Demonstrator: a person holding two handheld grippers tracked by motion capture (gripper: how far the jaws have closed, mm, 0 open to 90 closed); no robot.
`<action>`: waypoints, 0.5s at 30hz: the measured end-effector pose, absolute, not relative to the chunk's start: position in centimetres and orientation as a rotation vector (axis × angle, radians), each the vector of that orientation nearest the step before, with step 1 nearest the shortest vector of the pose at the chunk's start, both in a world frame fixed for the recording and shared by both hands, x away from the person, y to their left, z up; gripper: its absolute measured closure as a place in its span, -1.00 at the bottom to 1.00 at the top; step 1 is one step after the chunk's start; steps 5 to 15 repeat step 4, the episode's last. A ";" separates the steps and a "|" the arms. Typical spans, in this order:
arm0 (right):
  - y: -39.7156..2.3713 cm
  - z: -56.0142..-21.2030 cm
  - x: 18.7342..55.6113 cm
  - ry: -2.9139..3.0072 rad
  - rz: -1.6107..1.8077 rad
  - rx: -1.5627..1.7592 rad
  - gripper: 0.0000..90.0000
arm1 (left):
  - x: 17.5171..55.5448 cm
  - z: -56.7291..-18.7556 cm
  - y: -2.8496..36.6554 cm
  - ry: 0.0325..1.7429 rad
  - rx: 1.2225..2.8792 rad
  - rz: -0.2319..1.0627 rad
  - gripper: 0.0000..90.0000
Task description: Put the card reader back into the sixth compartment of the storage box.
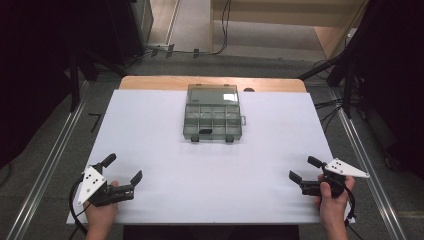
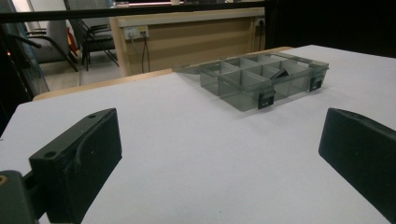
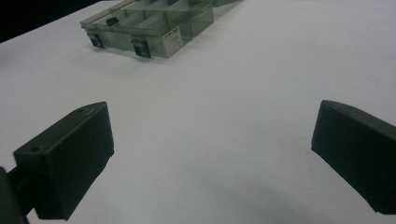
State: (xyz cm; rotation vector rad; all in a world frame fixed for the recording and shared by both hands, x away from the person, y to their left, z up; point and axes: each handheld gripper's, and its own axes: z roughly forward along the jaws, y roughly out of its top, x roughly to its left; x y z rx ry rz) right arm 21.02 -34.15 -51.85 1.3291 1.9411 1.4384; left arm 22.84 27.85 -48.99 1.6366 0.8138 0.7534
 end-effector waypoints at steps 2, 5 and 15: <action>-34.1 -51.9 21.2 1.962 1.444 1.342 -1.00 | 22.9 -49.0 27.8 0.815 1.639 0.753 -1.00; -34.1 -52.0 21.3 1.974 1.444 1.342 -1.00 | 22.9 -49.0 27.8 0.816 1.638 0.754 -1.00; -34.1 -52.0 21.3 1.974 1.444 1.342 -1.00 | 22.9 -49.0 27.8 0.816 1.638 0.754 -1.00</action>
